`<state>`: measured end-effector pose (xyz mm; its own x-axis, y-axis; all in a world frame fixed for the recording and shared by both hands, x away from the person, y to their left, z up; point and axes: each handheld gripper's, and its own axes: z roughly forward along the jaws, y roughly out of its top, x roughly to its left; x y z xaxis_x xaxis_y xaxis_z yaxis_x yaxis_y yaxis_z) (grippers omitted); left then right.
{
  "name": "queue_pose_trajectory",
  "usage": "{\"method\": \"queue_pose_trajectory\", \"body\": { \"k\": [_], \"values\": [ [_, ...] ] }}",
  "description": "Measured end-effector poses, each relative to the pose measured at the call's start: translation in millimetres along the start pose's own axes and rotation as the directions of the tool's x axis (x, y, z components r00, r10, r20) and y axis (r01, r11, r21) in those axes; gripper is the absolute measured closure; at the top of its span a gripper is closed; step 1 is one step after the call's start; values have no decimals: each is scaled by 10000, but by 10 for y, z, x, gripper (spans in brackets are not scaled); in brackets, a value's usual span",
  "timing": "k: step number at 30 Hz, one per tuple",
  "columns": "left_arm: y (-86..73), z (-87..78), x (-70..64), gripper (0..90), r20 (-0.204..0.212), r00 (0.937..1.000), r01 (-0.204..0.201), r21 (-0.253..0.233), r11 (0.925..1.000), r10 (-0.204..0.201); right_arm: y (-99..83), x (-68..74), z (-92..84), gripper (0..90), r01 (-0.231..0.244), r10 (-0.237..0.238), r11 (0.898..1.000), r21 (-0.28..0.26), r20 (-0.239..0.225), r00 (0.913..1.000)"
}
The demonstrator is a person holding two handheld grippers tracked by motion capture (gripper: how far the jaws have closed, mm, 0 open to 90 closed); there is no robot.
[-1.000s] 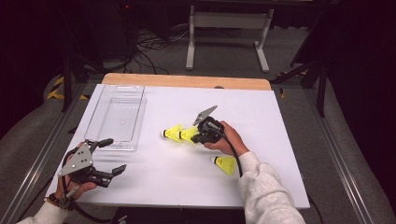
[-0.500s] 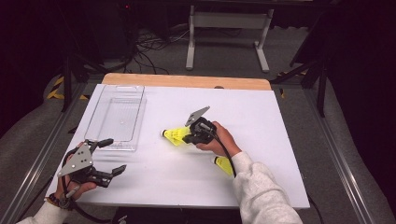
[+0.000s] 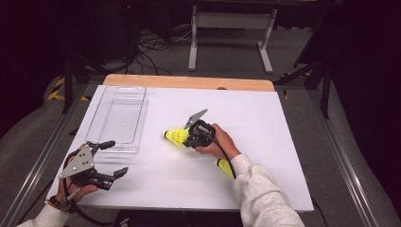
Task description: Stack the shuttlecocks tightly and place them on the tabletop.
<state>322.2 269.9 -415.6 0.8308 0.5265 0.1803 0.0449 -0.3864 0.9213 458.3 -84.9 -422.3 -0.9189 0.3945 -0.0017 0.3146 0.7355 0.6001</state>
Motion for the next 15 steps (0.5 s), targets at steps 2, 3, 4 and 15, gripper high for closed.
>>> {"method": "queue_pose_trajectory", "body": {
  "k": [2,3,4,15],
  "values": [
    [0,0,2,72,5,10000,3,-4,10000,-3,-4,-3,0,750,-32,31,10000,88,78,10000],
    [-1,1,3,72,5,10000,-4,2,10000,4,-7,-6,0,735,-45,44,9999,119,101,9999],
    [-1,2,5,73,20,10000,0,-9,10000,0,-12,-9,-2,708,-81,79,9998,154,161,9998],
    [3,13,13,73,38,10000,23,-10,10000,-23,-43,-3,-268,574,-182,222,9983,-549,724,9971]
  ]
}}
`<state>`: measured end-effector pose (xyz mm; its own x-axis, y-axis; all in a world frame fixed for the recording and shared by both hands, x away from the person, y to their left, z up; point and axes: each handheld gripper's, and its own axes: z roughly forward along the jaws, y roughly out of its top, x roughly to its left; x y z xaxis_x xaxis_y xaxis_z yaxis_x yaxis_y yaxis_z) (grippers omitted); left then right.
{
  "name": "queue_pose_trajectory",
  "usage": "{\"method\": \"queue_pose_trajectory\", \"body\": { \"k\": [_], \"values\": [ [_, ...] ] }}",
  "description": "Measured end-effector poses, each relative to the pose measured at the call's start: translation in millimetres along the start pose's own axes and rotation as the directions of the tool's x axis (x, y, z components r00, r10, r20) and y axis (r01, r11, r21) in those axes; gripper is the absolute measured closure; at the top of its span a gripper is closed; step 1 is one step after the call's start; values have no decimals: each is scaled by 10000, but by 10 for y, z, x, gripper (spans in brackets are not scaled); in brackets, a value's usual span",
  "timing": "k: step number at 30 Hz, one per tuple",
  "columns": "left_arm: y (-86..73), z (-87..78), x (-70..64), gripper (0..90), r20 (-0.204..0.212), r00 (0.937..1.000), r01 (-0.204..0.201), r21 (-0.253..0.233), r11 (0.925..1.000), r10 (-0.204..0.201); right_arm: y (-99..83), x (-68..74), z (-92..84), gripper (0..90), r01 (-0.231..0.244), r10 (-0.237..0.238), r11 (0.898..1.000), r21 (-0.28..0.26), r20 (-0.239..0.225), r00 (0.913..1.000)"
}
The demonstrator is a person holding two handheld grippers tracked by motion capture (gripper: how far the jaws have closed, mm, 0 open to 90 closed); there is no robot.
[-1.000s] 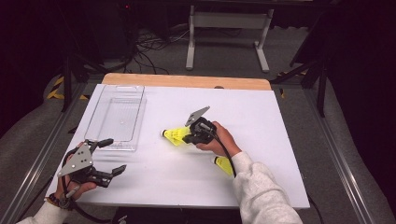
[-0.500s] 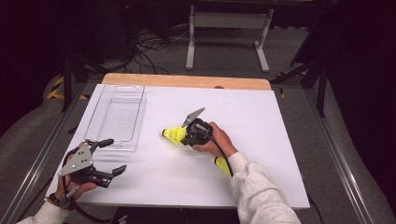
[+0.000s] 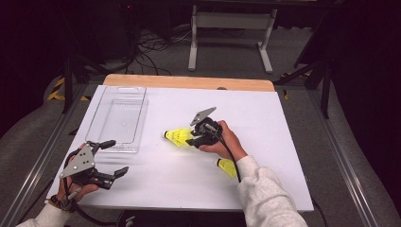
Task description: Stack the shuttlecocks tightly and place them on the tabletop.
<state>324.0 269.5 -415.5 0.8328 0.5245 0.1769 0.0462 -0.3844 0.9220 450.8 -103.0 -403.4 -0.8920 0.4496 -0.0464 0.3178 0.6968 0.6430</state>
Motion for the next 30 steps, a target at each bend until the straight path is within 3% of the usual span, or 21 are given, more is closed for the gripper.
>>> {"method": "queue_pose_trajectory", "body": {
  "k": [9,16,25,27,30],
  "values": [
    [1,-8,-11,72,18,10000,-19,-21,10000,19,-2,54,-233,505,191,-131,9956,-920,651,9978],
    [-3,-10,-11,71,11,10000,-25,16,10000,25,-36,117,-352,456,321,-167,9919,-1233,1240,9921],
    [0,17,-19,70,44,10000,-61,51,10000,61,-174,163,-591,313,28,265,9870,-1604,1803,9833],
    [0,25,-22,70,37,10000,-87,125,9999,87,-237,181,-661,276,-4,366,9859,-1672,2131,9763],
    [-1,37,-28,70,48,9999,-130,185,9997,130,-289,191,-709,227,-115,485,9858,-1675,2183,9747]
  ]
}}
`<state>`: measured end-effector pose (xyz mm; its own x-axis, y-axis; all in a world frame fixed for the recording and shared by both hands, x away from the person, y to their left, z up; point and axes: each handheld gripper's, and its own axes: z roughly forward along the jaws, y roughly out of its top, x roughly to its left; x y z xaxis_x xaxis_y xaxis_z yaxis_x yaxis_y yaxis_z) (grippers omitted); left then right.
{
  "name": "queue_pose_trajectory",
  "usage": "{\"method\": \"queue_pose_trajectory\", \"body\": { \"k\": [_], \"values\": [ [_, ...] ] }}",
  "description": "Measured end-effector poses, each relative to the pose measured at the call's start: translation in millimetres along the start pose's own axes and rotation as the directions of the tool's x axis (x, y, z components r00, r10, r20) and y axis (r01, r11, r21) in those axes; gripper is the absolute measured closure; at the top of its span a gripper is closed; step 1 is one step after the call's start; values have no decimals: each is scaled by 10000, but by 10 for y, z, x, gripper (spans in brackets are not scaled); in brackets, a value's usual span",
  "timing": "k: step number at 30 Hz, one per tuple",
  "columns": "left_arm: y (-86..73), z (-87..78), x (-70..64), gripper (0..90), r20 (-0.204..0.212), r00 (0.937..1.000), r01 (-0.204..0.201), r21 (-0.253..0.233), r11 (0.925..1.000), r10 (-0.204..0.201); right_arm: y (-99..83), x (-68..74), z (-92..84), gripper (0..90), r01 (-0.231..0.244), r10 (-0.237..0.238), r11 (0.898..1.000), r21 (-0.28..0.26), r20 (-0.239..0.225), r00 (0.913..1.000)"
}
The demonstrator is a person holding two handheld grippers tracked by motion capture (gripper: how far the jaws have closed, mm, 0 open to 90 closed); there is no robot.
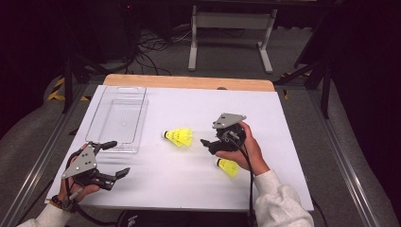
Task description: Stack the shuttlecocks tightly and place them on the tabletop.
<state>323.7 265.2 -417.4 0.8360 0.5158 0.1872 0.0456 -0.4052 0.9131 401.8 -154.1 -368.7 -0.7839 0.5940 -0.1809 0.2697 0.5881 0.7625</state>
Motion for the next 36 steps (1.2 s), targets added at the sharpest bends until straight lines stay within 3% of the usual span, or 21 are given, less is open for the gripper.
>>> {"method": "queue_pose_trajectory", "body": {
  "k": [5,12,23,36],
  "values": [
    [-5,4,-3,69,7,10000,-28,40,10000,28,-180,25,-198,174,-249,262,9995,-217,583,9980],
    [-9,6,1,67,-5,10000,-22,47,10000,22,-376,119,-346,166,-396,433,9982,-454,847,9955],
    [-14,-6,-11,65,54,10000,-65,60,10000,64,-723,289,-615,175,-1006,1117,9906,-927,1237,9860],
    [-11,-12,-26,65,2,10000,-97,-17,10000,97,-1069,538,-616,191,-1602,1706,9836,-826,1387,9755]
  ]
}}
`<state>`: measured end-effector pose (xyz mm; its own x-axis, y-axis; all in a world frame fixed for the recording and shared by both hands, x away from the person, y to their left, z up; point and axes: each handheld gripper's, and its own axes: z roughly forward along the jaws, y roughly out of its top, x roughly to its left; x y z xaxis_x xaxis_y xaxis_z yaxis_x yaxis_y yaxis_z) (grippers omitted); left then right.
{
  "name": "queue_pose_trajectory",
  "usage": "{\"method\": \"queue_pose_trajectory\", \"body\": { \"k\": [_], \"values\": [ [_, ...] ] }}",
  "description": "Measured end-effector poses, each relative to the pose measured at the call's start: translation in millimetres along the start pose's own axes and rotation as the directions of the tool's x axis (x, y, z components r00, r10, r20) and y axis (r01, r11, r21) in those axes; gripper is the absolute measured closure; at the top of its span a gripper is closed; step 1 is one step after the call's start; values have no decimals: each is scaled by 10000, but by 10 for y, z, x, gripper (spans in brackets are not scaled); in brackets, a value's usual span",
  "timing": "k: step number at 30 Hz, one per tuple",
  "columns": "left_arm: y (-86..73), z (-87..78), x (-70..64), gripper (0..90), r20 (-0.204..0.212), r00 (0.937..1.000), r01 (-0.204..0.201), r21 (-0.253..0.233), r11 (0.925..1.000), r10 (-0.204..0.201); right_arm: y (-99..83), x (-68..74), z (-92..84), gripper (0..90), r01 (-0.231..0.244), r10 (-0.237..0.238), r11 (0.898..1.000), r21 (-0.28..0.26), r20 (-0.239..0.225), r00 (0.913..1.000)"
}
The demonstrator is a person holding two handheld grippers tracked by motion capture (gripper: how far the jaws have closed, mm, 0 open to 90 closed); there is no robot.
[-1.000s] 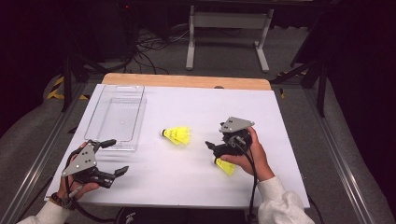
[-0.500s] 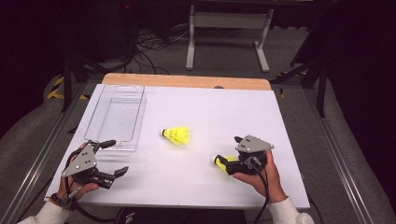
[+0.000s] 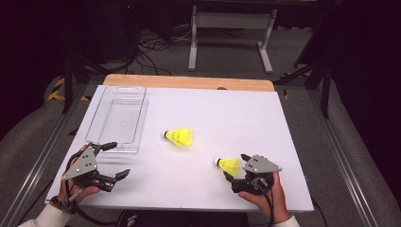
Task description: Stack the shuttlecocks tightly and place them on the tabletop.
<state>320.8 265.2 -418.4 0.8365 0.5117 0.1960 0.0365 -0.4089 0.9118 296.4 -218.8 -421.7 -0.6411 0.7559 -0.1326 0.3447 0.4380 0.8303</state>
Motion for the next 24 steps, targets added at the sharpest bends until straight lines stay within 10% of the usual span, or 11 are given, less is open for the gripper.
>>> {"method": "queue_pose_trajectory", "body": {
  "k": [10,24],
  "values": [
    [8,6,-16,62,37,10000,-76,-72,9999,76,-224,82,86,306,-254,269,9981,562,-250,9993],
    [9,12,-18,62,34,9999,-147,-16,9999,147,-239,74,175,823,162,-94,9964,833,-805,9967]
  ]
}}
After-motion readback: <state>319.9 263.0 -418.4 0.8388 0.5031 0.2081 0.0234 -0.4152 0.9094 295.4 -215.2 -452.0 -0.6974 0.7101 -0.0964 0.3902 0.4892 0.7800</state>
